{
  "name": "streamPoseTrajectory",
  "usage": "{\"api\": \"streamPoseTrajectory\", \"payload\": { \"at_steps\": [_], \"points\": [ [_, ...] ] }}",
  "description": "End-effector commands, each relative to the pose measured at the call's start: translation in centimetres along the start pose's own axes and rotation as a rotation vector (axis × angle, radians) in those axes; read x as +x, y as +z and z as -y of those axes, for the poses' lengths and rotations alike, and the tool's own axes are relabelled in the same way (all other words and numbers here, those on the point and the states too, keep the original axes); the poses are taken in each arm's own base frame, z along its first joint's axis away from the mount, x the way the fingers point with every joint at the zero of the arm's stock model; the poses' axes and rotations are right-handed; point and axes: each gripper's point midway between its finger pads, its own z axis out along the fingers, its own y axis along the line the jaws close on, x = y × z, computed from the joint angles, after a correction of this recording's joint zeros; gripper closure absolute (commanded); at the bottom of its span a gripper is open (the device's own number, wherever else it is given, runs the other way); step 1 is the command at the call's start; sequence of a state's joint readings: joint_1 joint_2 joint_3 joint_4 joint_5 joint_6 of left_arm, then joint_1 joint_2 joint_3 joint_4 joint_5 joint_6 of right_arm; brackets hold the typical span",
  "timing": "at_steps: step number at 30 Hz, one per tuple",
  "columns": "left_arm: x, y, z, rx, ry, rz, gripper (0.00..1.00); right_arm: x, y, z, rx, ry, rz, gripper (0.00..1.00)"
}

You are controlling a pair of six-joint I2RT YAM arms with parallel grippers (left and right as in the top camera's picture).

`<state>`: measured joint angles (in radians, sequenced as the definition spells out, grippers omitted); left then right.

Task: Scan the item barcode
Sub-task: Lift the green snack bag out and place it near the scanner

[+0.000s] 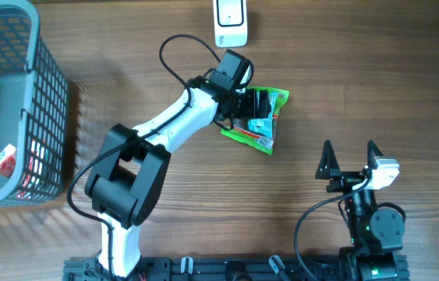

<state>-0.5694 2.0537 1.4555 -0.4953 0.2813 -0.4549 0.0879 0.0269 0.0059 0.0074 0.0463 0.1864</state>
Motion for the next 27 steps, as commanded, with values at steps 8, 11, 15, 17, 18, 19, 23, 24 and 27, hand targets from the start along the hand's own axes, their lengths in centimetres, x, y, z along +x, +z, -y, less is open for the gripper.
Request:
{"api": "streamPoseTrajectory", "payload": {
  "at_steps": [8, 11, 15, 17, 18, 19, 23, 24, 27],
  "points": [
    [3.1, 0.2, 0.6, -0.073, 0.125, -0.074, 0.02, -0.2, 0.0, 0.3, 0.016, 0.004, 0.011, 0.0],
    [4.1, 0.6, 2.0, -0.063, 0.157, -0.087, 0.06, -0.2, 0.0, 0.3, 0.016, 0.004, 0.011, 0.0],
    [5.3, 0.9, 3.0, -0.071, 0.174, -0.1, 0.0, -0.2, 0.0, 0.3, 0.016, 0.004, 0.011, 0.0],
    [5.3, 1.0, 3.2, -0.076, 0.184, -0.093, 0.0, -0.2, 0.0, 0.3, 0.016, 0.004, 0.011, 0.0],
    [5.1, 1.0, 3.0, -0.096, 0.177, -0.078, 0.0, -0.2, 0.0, 0.3, 0.016, 0.004, 0.011, 0.0],
    [4.7, 0.9, 2.6, -0.121, 0.162, -0.061, 0.0, -0.2, 0.0, 0.3, 0.016, 0.004, 0.011, 0.0],
    [2.4, -0.8, 1.7, -0.179, 0.148, 0.028, 0.0, -0.2, 0.0, 0.3, 0.016, 0.004, 0.011, 0.0],
    [1.5, -1.7, 1.8, -0.181, 0.143, 0.059, 0.0, -0.2, 0.0, 0.3, 0.016, 0.004, 0.011, 0.0],
    [-1.6, -5.2, 2.3, -0.169, 0.117, 0.168, 0.0, -0.2, 0.0, 0.3, 0.016, 0.004, 0.011, 0.0]
  ]
}}
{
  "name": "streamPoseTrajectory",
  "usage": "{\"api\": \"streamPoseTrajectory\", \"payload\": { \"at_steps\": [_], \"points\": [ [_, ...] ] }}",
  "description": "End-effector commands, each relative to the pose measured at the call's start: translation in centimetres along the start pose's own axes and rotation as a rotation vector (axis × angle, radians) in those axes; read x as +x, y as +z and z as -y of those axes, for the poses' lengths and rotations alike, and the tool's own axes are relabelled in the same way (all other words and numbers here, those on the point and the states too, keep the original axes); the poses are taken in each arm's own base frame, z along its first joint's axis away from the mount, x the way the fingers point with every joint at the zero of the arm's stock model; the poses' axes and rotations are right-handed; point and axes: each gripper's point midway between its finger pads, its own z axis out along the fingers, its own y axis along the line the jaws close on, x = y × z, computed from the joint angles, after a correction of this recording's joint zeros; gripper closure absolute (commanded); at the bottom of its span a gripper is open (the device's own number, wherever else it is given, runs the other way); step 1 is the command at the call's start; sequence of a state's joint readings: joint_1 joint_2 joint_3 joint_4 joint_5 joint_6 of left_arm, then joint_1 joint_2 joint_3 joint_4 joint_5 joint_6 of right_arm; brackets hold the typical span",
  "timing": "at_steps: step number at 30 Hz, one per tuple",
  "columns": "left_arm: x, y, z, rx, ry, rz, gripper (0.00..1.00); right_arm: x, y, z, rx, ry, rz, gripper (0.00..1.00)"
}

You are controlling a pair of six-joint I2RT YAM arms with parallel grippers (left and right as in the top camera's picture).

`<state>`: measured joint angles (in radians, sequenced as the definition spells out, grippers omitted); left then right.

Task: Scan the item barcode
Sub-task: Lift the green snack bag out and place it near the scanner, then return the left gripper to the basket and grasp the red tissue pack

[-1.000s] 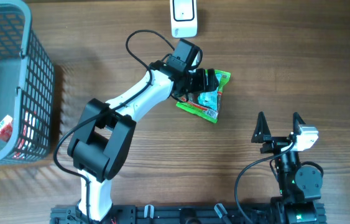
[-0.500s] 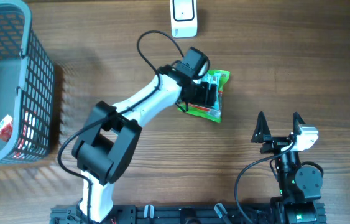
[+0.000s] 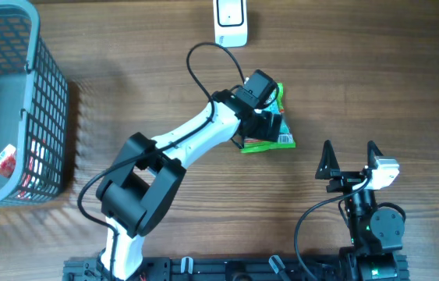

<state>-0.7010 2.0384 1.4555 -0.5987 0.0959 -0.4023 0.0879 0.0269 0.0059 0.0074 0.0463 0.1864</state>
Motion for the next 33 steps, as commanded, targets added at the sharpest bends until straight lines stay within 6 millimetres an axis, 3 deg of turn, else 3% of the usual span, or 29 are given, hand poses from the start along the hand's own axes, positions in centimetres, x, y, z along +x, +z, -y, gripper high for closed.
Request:
{"api": "streamPoseTrajectory", "payload": {
  "at_steps": [1, 6, 9, 11, 15, 16, 17, 19, 21, 26, 33],
  "points": [
    [-6.3, -7.5, -0.9, -0.008, -0.065, 0.237, 0.0, -0.2, 0.0, 0.3, 0.016, 0.004, 0.011, 0.0],
    [-11.2, -17.2, -3.0, 0.032, -0.127, 0.45, 0.0, -0.2, 0.0, 0.3, 0.016, 0.004, 0.011, 0.0],
    [-12.7, -23.4, -6.2, 0.013, -0.172, 0.566, 0.0, -0.2, 0.0, 0.3, 0.016, 0.004, 0.011, 0.0],
    [-12.9, -28.1, -10.1, -0.027, -0.245, 0.642, 0.0, -0.2, 0.0, 0.3, 0.016, 0.004, 0.011, 0.0],
    [-10.7, -35.6, -18.2, -0.137, -0.413, 0.758, 0.0, -0.2, 0.0, 0.3, 0.016, 0.004, 0.011, 0.0],
    [-9.7, -37.2, -20.3, -0.171, -0.46, 0.781, 0.0, -0.2, 0.0, 0.3, 0.016, 0.004, 0.011, 0.0],
    [-7.6, -40.0, -24.0, -0.238, -0.55, 0.819, 0.0, -0.2, 0.0, 0.3, 0.016, 0.004, 0.011, 0.0],
    [-4.9, -42.5, -27.8, -0.303, -0.661, 0.854, 0.0, -0.2, 0.0, 0.3, 0.016, 0.004, 0.011, 0.0],
    [-2.6, -43.9, -30.3, -0.336, -0.71, 0.854, 0.0, -0.2, 0.0, 0.3, 0.016, 0.004, 0.011, 0.0],
    [2.9, -44.6, -35.2, -0.463, -0.845, 0.772, 0.0, -0.2, 0.0, 0.3, 0.016, 0.004, 0.011, 0.0],
    [7.3, -45.3, -40.8, -0.537, -1.113, 0.771, 0.0, -0.2, 0.0, 0.3, 0.016, 0.004, 0.011, 0.0]
  ]
}}
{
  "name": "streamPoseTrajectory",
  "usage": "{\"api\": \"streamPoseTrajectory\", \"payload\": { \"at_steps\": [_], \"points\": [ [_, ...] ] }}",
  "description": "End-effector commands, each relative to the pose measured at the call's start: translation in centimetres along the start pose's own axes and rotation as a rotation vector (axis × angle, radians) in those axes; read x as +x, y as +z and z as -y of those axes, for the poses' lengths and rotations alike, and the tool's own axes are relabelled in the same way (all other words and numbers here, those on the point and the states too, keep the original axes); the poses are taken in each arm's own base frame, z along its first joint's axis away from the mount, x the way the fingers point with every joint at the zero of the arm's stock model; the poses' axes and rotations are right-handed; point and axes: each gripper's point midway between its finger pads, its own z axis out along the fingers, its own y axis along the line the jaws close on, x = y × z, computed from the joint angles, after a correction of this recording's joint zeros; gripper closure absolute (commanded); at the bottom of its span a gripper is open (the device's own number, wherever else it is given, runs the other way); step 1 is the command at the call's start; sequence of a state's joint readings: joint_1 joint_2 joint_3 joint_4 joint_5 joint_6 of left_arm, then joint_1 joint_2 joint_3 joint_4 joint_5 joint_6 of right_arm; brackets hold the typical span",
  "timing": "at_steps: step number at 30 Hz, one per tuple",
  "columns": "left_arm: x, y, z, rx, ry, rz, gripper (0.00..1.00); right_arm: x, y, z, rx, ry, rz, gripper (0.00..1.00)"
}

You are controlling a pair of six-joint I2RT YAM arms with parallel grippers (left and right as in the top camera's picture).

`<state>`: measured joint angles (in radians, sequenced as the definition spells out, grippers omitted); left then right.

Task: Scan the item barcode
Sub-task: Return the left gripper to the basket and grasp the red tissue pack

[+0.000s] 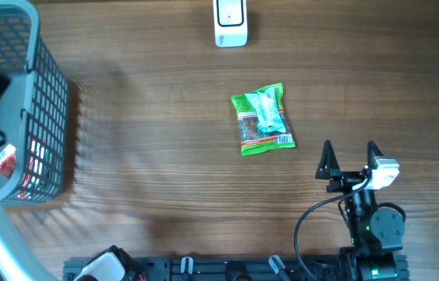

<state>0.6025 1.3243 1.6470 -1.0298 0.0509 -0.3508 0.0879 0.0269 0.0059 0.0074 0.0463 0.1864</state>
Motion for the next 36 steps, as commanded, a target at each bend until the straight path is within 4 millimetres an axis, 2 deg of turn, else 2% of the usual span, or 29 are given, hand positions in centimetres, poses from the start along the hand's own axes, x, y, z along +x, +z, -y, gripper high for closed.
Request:
{"api": "streamPoseTrajectory", "payload": {
  "at_steps": [1, 5, 9, 15, 19, 21, 24, 29, 36],
  "points": [
    [-0.7, 2.0, -3.4, -0.084, -0.128, -0.023, 0.0, -0.2, 0.0, 0.3, 0.016, 0.004, 0.011, 0.0],
    [0.3, 4.9, -6.5, -0.204, -0.281, -0.075, 0.0, -0.2, 0.0, 0.3, 0.016, 0.004, 0.011, 0.0],
    [2.6, 8.2, -9.4, -0.348, -0.447, -0.14, 0.0, -0.2, 0.0, 0.3, 0.016, 0.004, 0.011, 0.0],
    [7.2, 12.9, -11.7, -0.473, -0.646, -0.252, 0.0, -0.2, 0.0, 0.3, 0.016, 0.004, 0.011, 0.0],
    [7.9, 15.4, -12.3, -0.488, -0.687, -0.255, 0.0, -0.2, 0.0, 0.3, 0.016, 0.004, 0.011, 0.0],
    [7.9, 16.0, -12.4, -0.484, -0.682, -0.254, 0.0, -0.2, 0.0, 0.3, 0.016, 0.004, 0.011, 0.0],
    [8.2, 15.7, -12.8, -0.505, -0.673, -0.262, 0.0, -0.2, 0.0, 0.3, 0.016, 0.004, 0.011, 0.0],
    [9.6, 14.3, -15.0, -0.699, -0.914, -0.175, 0.0, -0.2, 0.0, 0.3, 0.016, 0.004, 0.011, 0.0],
    [11.2, 16.1, -16.2, -0.721, -1.001, -0.099, 0.03, -0.2, 0.0, 0.3, 0.016, 0.004, 0.011, 0.0]
  ]
}}
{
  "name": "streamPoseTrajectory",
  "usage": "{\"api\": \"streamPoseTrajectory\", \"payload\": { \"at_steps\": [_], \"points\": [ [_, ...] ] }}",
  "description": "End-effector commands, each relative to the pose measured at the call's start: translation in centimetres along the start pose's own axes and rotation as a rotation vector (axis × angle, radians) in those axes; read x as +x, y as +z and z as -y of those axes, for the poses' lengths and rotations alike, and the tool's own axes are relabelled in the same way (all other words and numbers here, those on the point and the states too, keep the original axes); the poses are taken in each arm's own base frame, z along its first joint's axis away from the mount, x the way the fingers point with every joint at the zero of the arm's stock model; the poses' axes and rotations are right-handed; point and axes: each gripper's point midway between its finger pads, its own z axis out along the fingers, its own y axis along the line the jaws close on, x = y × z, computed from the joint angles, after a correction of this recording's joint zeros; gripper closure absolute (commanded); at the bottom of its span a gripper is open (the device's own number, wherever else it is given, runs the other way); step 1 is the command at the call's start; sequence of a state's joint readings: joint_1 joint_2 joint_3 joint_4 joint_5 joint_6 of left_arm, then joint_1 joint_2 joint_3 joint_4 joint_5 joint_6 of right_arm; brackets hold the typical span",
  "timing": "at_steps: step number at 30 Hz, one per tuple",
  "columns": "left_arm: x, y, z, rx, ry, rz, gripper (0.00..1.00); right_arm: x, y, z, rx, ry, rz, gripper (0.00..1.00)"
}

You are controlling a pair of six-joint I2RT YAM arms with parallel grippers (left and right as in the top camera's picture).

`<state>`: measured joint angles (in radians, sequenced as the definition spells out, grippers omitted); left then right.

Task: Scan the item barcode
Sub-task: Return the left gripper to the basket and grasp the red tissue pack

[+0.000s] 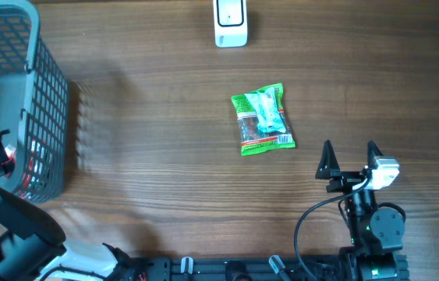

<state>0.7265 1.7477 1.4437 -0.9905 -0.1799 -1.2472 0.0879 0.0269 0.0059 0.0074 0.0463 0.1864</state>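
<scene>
A green snack packet (262, 119) lies flat in the middle of the table, with a white label strip at its near end. The white scanner (231, 22) stands at the far edge, apart from the packet. My left gripper is down inside the grey basket (47, 94) at the far left, right by a small red and white packet (2, 160). Whether its fingers are closed on that packet does not show. My right gripper (350, 146) rests open near the front right, with nothing between its fingers.
The basket's mesh wall stands along the left side. The left arm's black and white links (16, 230) fill the front left corner. A black cable (313, 215) loops by the right arm's base.
The left arm's dark wrist hung over the basket's upper part; now the gripper sits lower in the basket beside the red and white packet. The green packet and the right arm have not moved.
My left gripper was on the green packet just below the scanner. Then arm and packet were a little to the right, the packet turned. Then the packet lay alone on the table and the arm was over the basket, where the gripper now sits low inside.
</scene>
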Motion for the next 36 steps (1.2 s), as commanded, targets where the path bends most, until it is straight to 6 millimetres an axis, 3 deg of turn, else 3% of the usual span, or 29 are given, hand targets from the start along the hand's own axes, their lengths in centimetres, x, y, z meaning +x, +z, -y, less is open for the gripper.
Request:
{"api": "streamPoseTrajectory", "payload": {
  "at_steps": [1, 5, 15, 19, 27, 29, 31, 33, 36],
  "points": [
    [-0.4, 1.8, -0.8, -0.011, -0.096, 0.062, 0.05, -0.2, 0.0, 0.3, 0.016, 0.004, 0.011, 0.0],
    [-0.5, 3.2, -0.5, 0.025, -0.104, 0.086, 0.12, -0.2, 0.0, 0.3, 0.016, 0.004, 0.011, 0.0],
    [-0.1, 5.9, -0.2, 0.02, -0.103, 0.087, 0.15, -0.2, 0.0, 0.3, 0.016, 0.004, 0.011, 0.0],
    [0.3, 7.3, -0.7, -0.018, -0.091, 0.08, 0.32, -0.2, 0.0, 0.3, 0.016, 0.004, 0.011, 0.0],
    [0.3, 7.3, -0.9, -0.024, -0.086, 0.079, 0.78, -0.2, 0.0, 0.3, 0.016, 0.004, 0.011, 0.0],
    [0.3, 7.2, -1.0, -0.027, -0.085, 0.078, 0.85, -0.2, 0.0, 0.3, 0.016, 0.004, 0.011, 0.0],
    [0.2, 6.7, -0.8, -0.014, -0.072, 0.081, 0.87, -0.2, 0.0, 0.3, 0.016, 0.004, 0.011, 0.0],
    [-0.2, 5.8, -0.1, 0.013, -0.041, 0.088, 0.82, -0.2, 0.0, 0.3, 0.016, 0.004, 0.011, 0.0],
    [-1.3, 3.0, 1.4, 0.077, 0.002, 0.116, 0.78, -0.2, 0.0, 0.3, 0.016, 0.004, 0.011, 0.0]
  ]
}}
